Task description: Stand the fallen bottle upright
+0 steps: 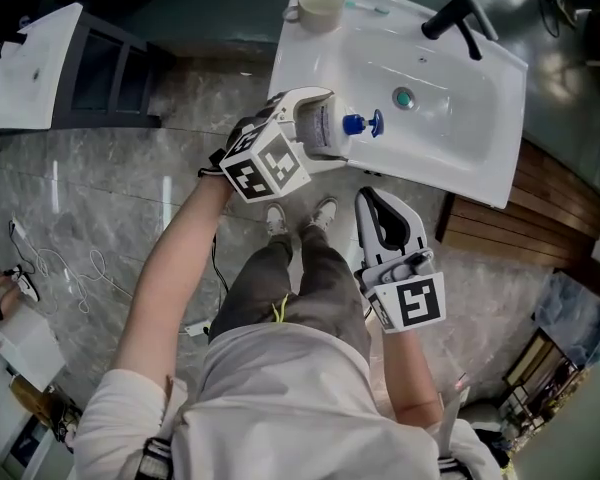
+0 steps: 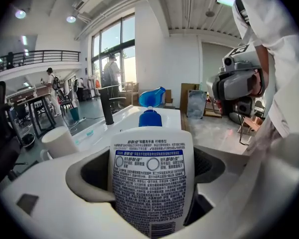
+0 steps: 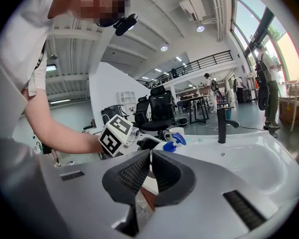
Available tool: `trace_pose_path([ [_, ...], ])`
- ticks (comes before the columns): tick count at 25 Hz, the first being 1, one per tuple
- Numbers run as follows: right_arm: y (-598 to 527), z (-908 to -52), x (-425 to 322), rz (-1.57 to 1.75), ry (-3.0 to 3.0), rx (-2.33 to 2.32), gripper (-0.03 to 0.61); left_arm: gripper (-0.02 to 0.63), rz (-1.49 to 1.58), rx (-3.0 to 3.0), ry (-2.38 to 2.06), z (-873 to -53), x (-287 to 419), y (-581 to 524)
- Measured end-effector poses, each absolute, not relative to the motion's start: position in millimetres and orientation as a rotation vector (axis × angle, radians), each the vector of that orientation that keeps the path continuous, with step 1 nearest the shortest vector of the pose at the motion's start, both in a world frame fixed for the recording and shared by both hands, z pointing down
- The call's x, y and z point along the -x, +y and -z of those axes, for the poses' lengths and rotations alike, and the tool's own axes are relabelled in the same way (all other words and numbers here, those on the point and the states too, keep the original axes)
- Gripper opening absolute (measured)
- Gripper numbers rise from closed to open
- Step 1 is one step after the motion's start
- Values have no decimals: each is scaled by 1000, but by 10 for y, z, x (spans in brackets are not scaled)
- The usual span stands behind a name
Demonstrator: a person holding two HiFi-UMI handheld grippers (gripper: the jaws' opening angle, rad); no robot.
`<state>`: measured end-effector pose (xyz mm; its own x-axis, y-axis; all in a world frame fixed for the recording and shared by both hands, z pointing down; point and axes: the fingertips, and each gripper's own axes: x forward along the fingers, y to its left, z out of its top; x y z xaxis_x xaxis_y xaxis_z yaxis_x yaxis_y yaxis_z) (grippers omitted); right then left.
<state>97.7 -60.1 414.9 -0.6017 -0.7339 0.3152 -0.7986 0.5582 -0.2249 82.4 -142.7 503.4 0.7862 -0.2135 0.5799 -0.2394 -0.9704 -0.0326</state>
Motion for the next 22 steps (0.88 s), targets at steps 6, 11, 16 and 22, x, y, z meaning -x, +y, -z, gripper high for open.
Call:
trace_pose_path([
  [6, -587, -4189, -933, -521, -2579, -1284, 41, 479, -731, -3005, -447, -4856, -819, -1430],
  [11, -580, -4266, -877, -522, -2559, -1280, 41, 479, -522, -3003, -492, -4783, -780, -1460],
  [16, -654, -4384, -794, -525, -2540, -1269, 41, 479, -332, -2998, -582, -4701, -631, -1582],
  [22, -776, -4478, -713, -512, -2519, -1269, 41, 479, -100, -2999, -554, -4561, -534, -1667],
])
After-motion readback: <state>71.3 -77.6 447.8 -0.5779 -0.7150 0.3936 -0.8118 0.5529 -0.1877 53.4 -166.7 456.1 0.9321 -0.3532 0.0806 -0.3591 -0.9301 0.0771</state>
